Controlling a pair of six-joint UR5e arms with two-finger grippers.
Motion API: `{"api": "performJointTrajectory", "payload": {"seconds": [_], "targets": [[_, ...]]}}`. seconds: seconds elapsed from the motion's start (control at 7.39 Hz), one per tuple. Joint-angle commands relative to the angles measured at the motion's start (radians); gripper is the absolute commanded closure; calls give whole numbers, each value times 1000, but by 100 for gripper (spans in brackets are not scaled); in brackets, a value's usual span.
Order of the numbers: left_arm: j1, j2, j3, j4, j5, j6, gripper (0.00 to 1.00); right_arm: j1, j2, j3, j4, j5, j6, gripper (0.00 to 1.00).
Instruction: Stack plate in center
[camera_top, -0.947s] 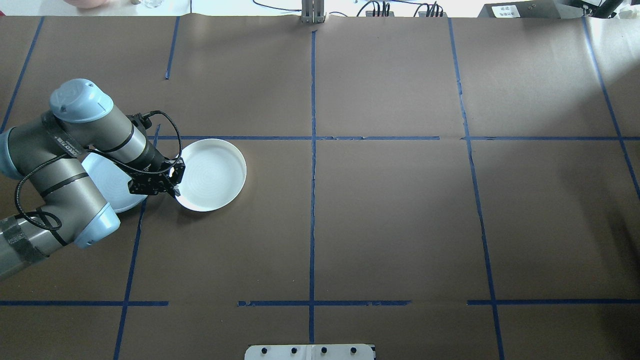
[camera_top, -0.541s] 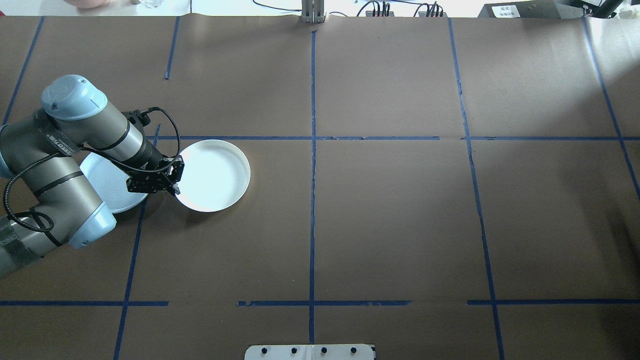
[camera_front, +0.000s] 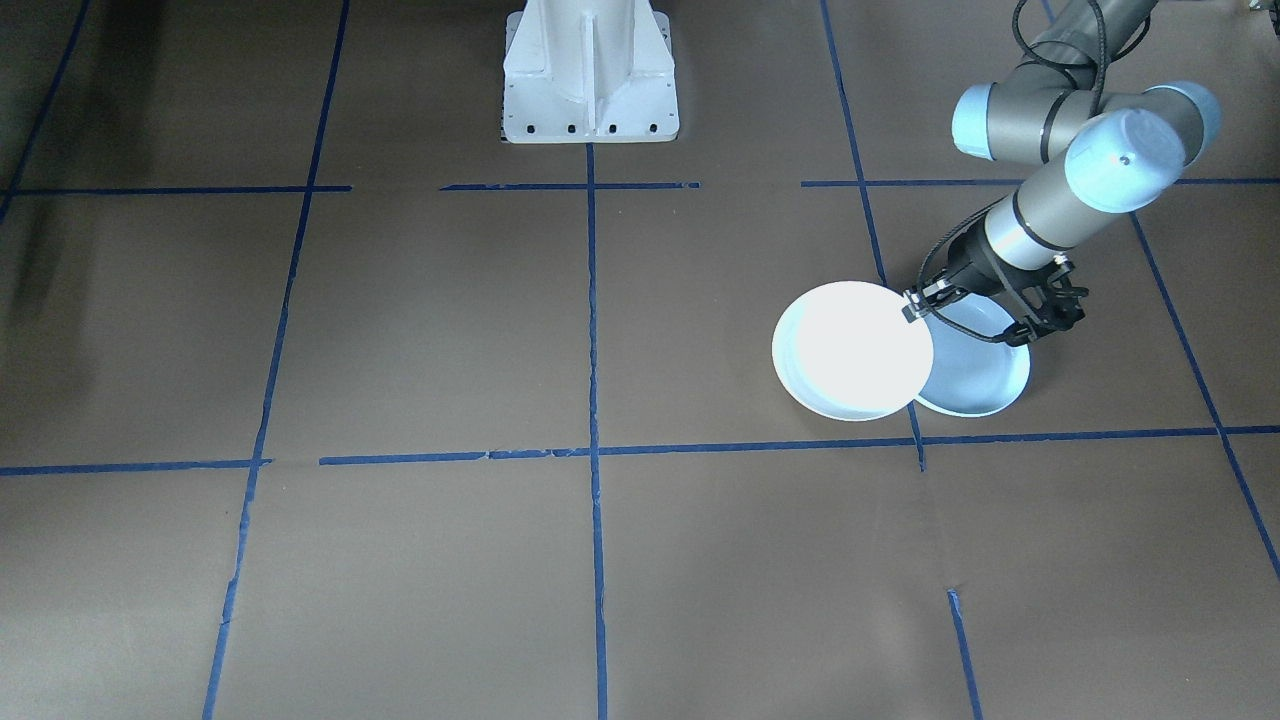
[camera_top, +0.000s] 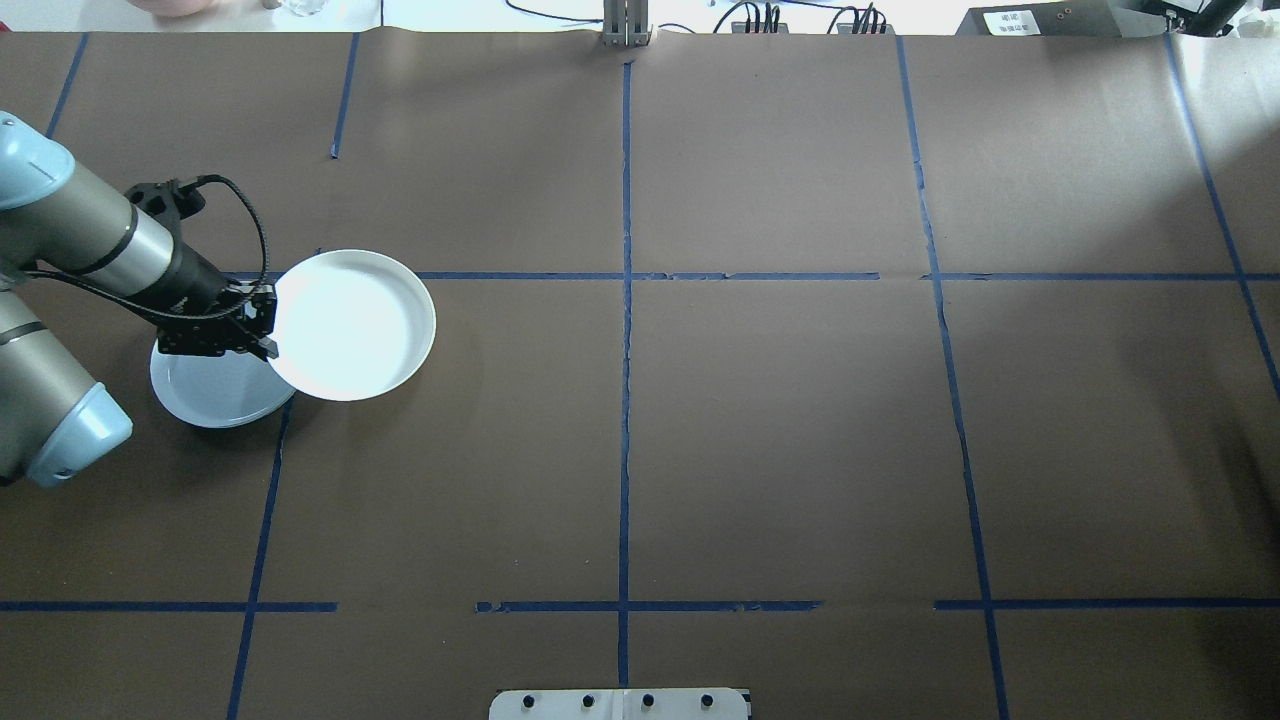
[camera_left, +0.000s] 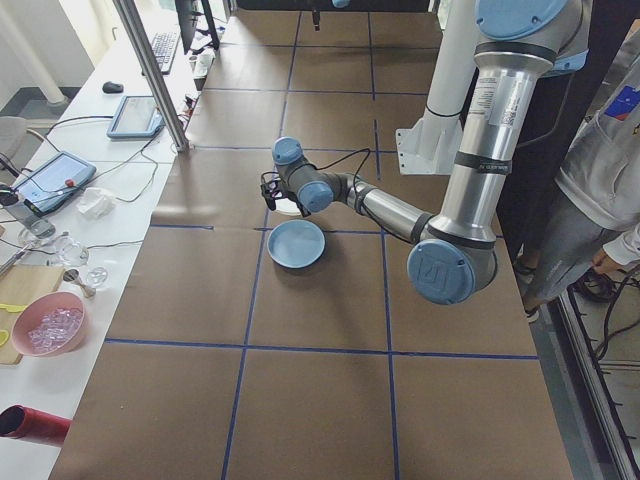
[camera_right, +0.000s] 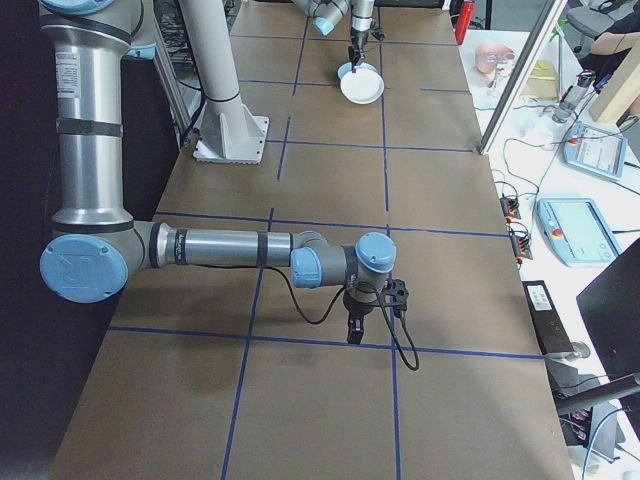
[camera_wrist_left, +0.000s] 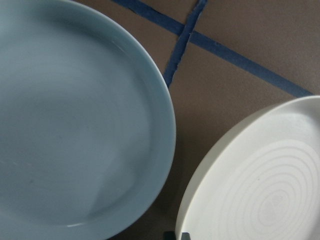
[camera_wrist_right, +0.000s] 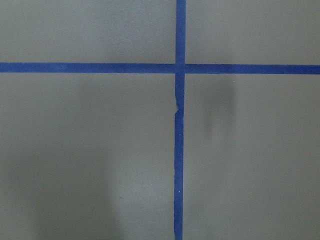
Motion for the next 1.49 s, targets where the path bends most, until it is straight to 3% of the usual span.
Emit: {"api": "performJointTrajectory", "payload": {"seconds": [0.0, 0.14, 0.41, 0.54, 0.68, 0.95, 1.35], "targets": [[-110, 92, -5, -25, -57, 172, 100, 0, 0, 0, 0, 0, 0, 0], [-146, 144, -1, -66, -115, 208, 100, 0, -1, 0, 0, 0, 0, 0], [-192, 224, 78, -279, -163, 210, 100, 0, -1, 0, 0, 0, 0, 0], [-206, 223, 128, -321, -202, 213, 100, 0, 0, 0, 0, 0, 0, 0], [-206, 223, 157, -356, -203, 208, 100, 0, -1, 0, 0, 0, -1, 0], [-206, 217, 168, -358, -257, 208, 100, 0, -1, 0, 0, 0, 0, 0], [-204, 130, 290, -408, -257, 207, 100, 0, -2, 0, 0, 0, 0, 0]]}}
